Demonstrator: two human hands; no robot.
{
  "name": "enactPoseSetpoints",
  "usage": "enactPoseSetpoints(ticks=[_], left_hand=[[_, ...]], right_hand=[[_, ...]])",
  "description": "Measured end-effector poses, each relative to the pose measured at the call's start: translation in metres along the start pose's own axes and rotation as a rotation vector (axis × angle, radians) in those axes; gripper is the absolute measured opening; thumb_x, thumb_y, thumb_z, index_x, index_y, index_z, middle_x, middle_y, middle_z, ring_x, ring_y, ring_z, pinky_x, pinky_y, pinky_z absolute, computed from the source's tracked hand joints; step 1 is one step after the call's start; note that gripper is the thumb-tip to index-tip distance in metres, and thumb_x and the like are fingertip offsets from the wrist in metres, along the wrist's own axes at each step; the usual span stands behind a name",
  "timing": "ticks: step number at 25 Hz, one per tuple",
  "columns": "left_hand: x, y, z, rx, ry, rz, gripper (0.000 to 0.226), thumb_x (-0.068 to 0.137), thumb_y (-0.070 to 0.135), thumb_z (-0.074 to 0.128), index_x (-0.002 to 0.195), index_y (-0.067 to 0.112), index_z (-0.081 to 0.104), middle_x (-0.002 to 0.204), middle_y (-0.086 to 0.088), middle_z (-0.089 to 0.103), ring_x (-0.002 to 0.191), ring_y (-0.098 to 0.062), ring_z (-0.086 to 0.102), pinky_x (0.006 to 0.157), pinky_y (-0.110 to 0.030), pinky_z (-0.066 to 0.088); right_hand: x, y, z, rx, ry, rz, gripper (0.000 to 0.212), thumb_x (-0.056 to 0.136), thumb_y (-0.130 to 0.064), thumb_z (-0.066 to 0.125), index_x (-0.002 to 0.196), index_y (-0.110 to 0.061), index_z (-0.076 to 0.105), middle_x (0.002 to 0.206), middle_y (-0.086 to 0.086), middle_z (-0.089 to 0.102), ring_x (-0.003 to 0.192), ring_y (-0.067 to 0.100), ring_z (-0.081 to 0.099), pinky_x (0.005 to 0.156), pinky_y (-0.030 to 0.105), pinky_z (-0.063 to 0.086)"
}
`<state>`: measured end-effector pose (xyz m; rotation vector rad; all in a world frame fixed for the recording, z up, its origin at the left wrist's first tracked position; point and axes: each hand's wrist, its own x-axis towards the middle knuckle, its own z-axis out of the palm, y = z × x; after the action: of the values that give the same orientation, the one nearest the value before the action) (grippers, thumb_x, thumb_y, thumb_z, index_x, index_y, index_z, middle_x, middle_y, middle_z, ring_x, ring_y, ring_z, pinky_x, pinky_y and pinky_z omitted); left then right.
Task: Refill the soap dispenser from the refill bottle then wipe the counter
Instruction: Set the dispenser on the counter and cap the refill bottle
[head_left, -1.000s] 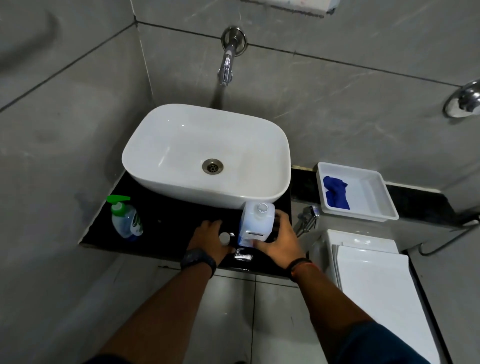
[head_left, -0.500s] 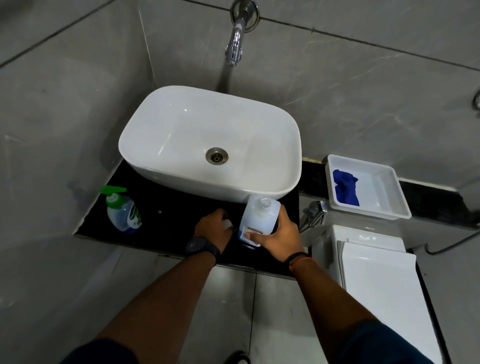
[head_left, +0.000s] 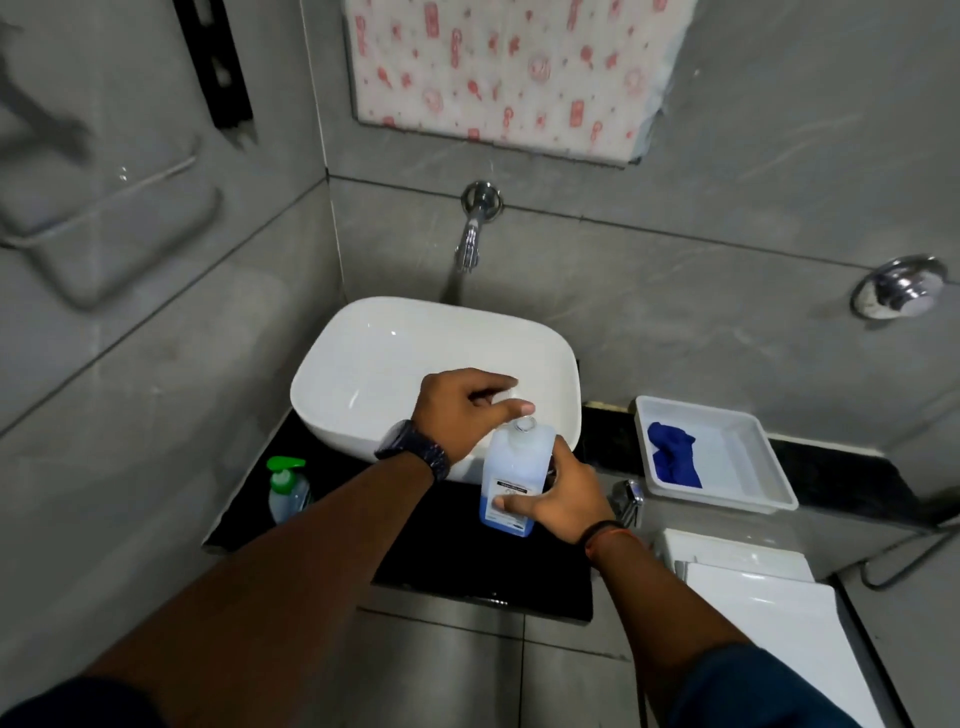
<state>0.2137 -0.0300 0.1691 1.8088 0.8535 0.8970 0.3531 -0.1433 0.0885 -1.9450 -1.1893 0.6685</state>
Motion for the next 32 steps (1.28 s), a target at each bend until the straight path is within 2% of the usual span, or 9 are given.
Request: enactPoseSetpoints(ticks=[5,9,15,17,19,22,27,30,32], left_hand=[[0.0,0.035,-0.002,0.238,-0.145,0.259,0.035,0.063,0.032,0.083,0.092,0.016,0.074,0.093,-0.001,0.073,0.074,-0.01,0.063,0.076,-0.025,0.053],[0.002,0.042,-0.003,0.289,-0.162,0.323,0.037,0.062,0.03,0.084,0.093,0.013,0.074,0.094,-0.005,0.073,0.072,-0.011,0.061,0.076,-0.027,0.053],[0.006,0.04,-0.001,0.36,-0.186,0.269,0.037,0.064,0.032,0.083,0.096,0.016,0.073,0.096,-0.003,0.073,0.071,-0.008,0.057,0.077,-0.025,0.05],[0.006,0.039,-0.001,0.246,-0.218,0.185,0.036,0.069,0.021,0.08,0.103,0.018,0.071,0.104,-0.002,0.071,0.084,-0.009,0.063,0.083,-0.025,0.051],[0.004,0.04,0.001,0.113,-0.315,0.139,0.05,0.073,0.005,0.072,0.119,0.021,0.061,0.116,0.0,0.066,0.104,-0.008,0.061,0.089,-0.022,0.048],[0.002,0.042,0.011,0.081,-0.337,0.136,0.067,0.068,0.013,0.077,0.129,0.025,0.051,0.123,0.006,0.06,0.11,-0.003,0.057,0.093,-0.019,0.045],[0.01,0.029,0.0,0.045,-0.11,-0.039,0.054,0.049,0.035,0.089,0.099,0.025,0.069,0.097,0.015,0.067,0.088,-0.005,0.061,0.075,-0.016,0.048],[0.01,0.016,-0.011,0.039,-0.007,-0.061,0.016,0.066,0.024,0.082,0.079,0.026,0.072,0.073,0.019,0.067,0.069,-0.004,0.061,0.07,-0.026,0.055],[0.007,0.02,-0.009,0.051,0.003,-0.036,0.014,0.066,0.039,0.078,0.072,0.028,0.072,0.07,0.018,0.068,0.064,-0.001,0.059,0.068,-0.023,0.052]], right_hand=[[0.001,-0.024,-0.022,-0.083,0.015,-0.029,0.091,0.044,-0.062,0.084,0.121,-0.04,0.042,0.105,-0.009,0.064,0.091,0.011,0.062,0.081,0.029,0.055],[0.001,-0.031,-0.032,-0.131,0.014,-0.028,0.094,0.044,-0.062,0.084,0.124,-0.035,0.043,0.107,-0.007,0.064,0.092,0.013,0.061,0.083,0.031,0.055],[0.0,-0.036,-0.031,-0.179,0.008,-0.006,0.095,0.045,-0.064,0.081,0.125,-0.03,0.043,0.11,-0.003,0.063,0.096,0.017,0.061,0.086,0.036,0.054],[0.0,-0.035,-0.031,-0.171,0.023,0.002,0.093,0.044,-0.065,0.081,0.122,-0.031,0.044,0.109,-0.002,0.064,0.094,0.017,0.061,0.084,0.037,0.055],[0.0,-0.033,-0.032,-0.158,0.03,0.011,0.093,0.043,-0.065,0.081,0.122,-0.031,0.044,0.108,-0.003,0.065,0.093,0.016,0.062,0.083,0.035,0.055],[0.0,-0.034,-0.031,-0.128,0.027,-0.003,0.089,0.044,-0.064,0.082,0.118,-0.039,0.041,0.105,-0.009,0.065,0.09,0.01,0.061,0.081,0.028,0.053],[0.001,-0.037,-0.033,-0.11,0.034,-0.023,0.09,0.043,-0.064,0.083,0.119,-0.041,0.04,0.101,-0.013,0.062,0.085,0.005,0.061,0.071,0.019,0.05],[0.002,-0.031,-0.038,-0.109,0.087,-0.007,0.089,0.044,-0.061,0.085,0.118,-0.034,0.044,0.105,-0.01,0.064,0.088,0.009,0.062,0.078,0.026,0.053],[0.003,-0.031,-0.038,-0.134,0.084,-0.008,0.089,0.045,-0.059,0.086,0.119,-0.032,0.045,0.106,-0.008,0.065,0.089,0.011,0.063,0.08,0.03,0.055]])
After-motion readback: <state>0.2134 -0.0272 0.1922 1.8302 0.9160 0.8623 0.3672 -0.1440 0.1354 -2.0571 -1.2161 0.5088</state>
